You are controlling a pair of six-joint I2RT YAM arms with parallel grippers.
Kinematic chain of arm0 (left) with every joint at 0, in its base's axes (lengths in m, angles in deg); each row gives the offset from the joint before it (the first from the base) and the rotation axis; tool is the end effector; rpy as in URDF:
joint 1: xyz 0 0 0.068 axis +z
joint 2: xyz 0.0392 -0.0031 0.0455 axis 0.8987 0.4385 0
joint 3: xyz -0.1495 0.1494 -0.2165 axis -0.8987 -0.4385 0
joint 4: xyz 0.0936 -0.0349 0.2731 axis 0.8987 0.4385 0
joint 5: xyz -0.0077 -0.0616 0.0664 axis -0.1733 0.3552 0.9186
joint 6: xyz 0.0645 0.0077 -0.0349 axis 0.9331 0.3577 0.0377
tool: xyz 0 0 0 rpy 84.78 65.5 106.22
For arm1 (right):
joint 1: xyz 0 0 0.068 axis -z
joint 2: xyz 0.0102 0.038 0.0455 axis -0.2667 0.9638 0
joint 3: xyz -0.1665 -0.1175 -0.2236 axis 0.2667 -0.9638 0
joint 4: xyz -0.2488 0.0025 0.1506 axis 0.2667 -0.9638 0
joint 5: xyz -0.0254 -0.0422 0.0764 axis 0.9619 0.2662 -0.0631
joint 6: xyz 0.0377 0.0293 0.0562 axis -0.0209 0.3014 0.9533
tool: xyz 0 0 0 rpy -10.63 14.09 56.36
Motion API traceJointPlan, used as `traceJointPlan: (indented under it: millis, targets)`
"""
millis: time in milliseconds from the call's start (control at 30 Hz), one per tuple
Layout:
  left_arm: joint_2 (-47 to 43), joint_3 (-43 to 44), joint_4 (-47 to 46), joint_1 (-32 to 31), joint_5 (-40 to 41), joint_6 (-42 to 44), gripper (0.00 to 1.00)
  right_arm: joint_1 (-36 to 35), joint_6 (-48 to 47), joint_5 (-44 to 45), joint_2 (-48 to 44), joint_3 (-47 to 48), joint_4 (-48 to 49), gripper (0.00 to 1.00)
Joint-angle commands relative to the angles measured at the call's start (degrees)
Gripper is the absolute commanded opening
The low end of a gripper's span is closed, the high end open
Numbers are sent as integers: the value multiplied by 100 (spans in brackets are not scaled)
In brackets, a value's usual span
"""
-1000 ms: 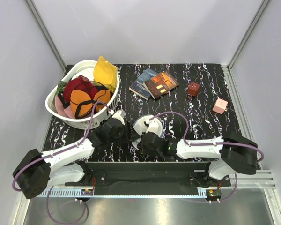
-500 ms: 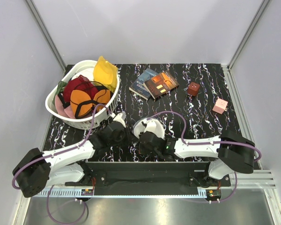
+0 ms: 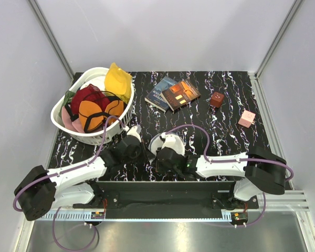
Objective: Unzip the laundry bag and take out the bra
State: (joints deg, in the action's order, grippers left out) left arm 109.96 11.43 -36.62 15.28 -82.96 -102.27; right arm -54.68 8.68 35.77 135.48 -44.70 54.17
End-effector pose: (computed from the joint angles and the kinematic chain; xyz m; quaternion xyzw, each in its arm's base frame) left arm 0.1661 -0.1867 0.1784 -0.0528 0.8996 -0.3325 0.2783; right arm 0.1342 0.3136 0.1716 -0.0860 0.8916 0.2923 0.3351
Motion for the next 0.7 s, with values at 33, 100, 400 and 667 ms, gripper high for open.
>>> traceJointPlan:
  millis: [33,100,400,667]
  targets:
    - [8,329,-114,2,336,106,0,-43,151,70,-296,-253,114,0]
    - [8,356,-88,2,362,132,0,-43,203,79,-375,-315,114,0]
    - [-45,391,27,63,406,238,0,-51,388,193,-718,-702,70,0]
    - [-54,417,45,133,371,326,0,-51,493,369,-1017,-939,-106,0]
